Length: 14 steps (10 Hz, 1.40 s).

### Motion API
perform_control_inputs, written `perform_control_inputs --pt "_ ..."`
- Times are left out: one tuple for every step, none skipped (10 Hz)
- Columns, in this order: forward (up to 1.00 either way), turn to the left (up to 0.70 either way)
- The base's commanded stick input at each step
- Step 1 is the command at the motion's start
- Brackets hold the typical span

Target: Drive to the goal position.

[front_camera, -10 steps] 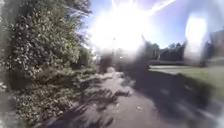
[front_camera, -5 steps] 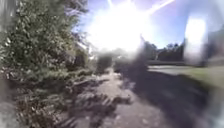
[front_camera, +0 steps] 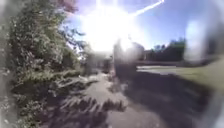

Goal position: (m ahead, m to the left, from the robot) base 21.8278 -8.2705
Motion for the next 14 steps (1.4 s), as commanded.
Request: perform_control_inputs --pt "0.0 -0.45" --pt "0.0 -0.45" --pt "0.0 -0.45" --pt "0.0 -0.45" --pt "0.19 -0.26" --pt "0.45 0.0" --pt "0.45 0.0" --pt "0.45 0.0" --pt "0.45 0.0" --pt "0.45 0.0" --pt "0.45 0.0" --pt "0.45 0.0" --pt "0.45 0.0" --pt "0.45 0.0"
